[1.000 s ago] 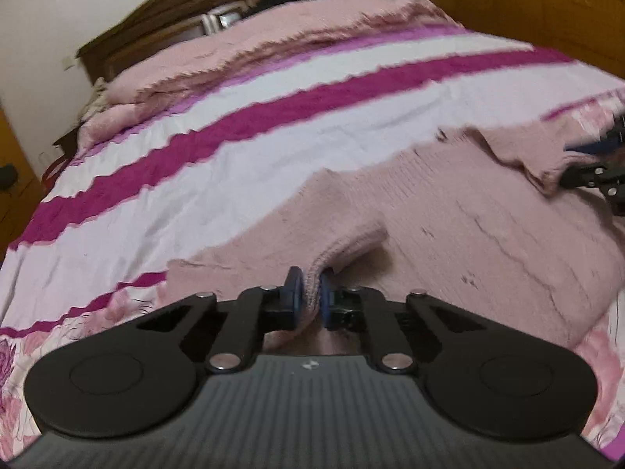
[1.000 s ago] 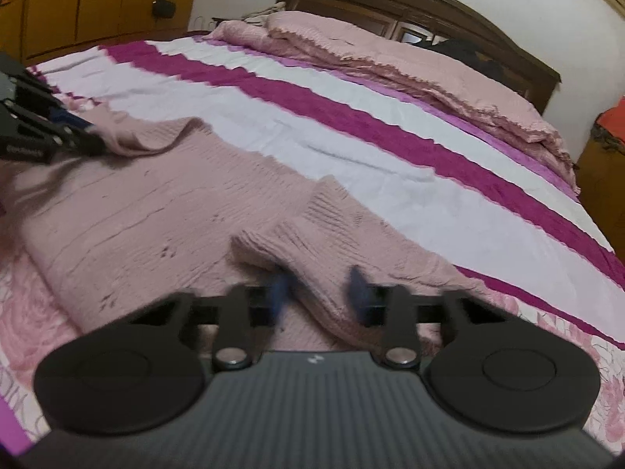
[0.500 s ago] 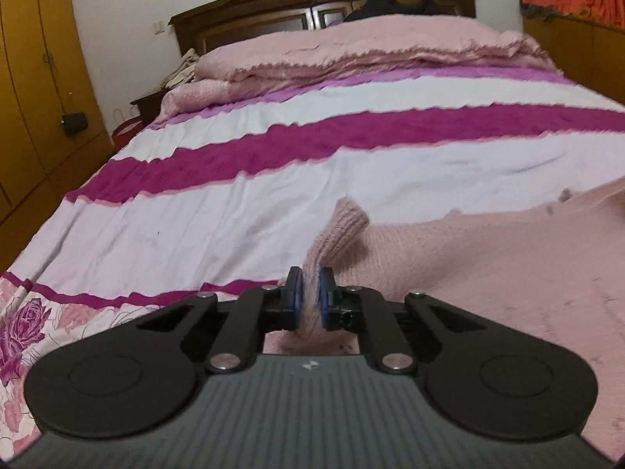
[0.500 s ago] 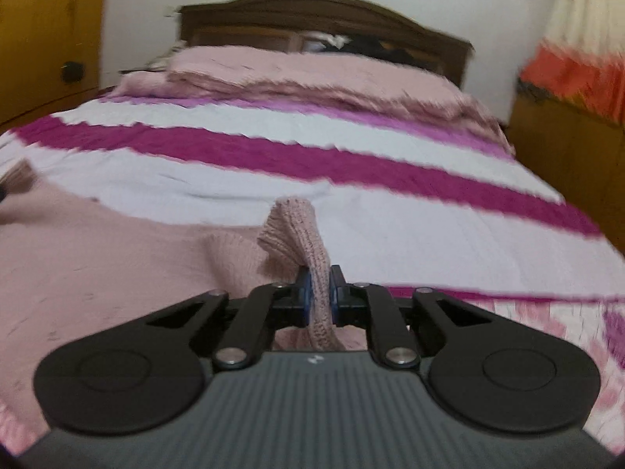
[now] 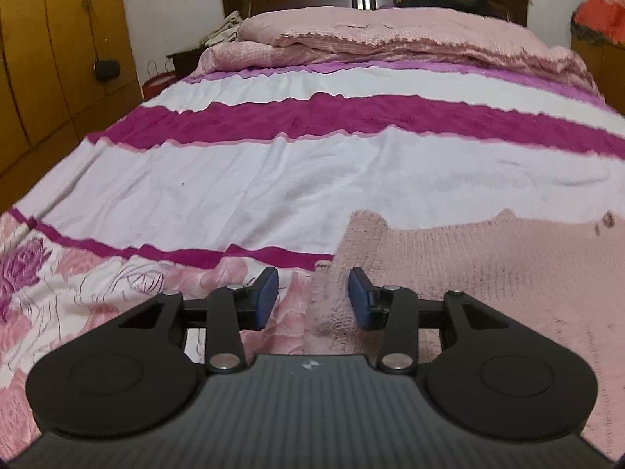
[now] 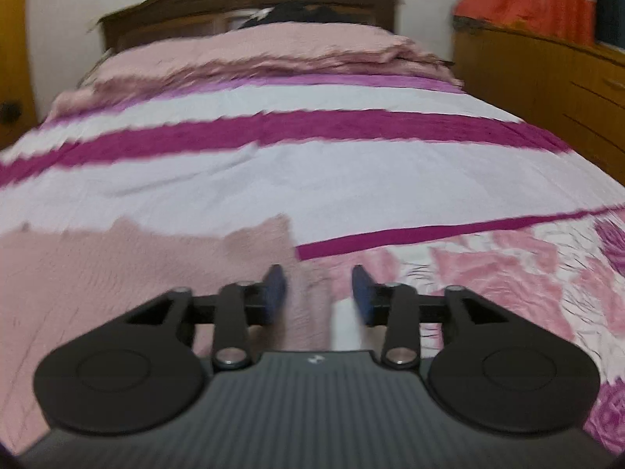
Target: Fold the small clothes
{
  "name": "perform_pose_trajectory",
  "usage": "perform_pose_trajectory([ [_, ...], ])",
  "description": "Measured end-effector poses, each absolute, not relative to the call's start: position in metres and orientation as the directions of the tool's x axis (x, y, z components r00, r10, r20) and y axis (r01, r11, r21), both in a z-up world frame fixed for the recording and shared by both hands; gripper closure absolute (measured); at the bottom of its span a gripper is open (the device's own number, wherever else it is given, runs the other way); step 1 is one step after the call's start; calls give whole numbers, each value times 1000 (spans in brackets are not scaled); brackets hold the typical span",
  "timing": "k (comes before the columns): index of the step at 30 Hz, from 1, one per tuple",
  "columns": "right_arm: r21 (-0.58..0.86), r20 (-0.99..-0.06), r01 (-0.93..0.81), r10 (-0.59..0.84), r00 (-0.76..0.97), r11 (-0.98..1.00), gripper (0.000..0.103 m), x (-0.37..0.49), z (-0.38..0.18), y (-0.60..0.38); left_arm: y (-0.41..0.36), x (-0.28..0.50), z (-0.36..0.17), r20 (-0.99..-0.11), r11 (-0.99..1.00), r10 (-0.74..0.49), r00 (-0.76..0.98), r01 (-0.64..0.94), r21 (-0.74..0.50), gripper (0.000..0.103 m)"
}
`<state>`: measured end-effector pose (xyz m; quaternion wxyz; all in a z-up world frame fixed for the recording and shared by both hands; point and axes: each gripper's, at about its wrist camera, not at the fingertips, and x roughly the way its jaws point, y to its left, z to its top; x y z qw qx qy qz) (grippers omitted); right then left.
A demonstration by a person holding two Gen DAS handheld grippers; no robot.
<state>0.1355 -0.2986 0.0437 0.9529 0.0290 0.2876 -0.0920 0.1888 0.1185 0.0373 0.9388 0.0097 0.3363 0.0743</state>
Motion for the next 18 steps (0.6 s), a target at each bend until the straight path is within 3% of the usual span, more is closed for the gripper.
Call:
perform_pose_trajectory([
  [3,-31,-546,218,-200,814,975,61,128,51,-304,120,179,48,-635,990,134,760,-129,54,54],
  [6,24,-558,219,-168,813,975,60,116,59,-312,120,165,59,-644,991,126,755,-125,48,53],
  [10,173,-564,207,-75,822,963,40,89,66,-323,116,141,71,-665,992,113,738,-116,41,51],
  [18,336,-584,168,65,809,927,40,51,60,-317,101,92,78,-710,996,72,700,-94,9,45],
])
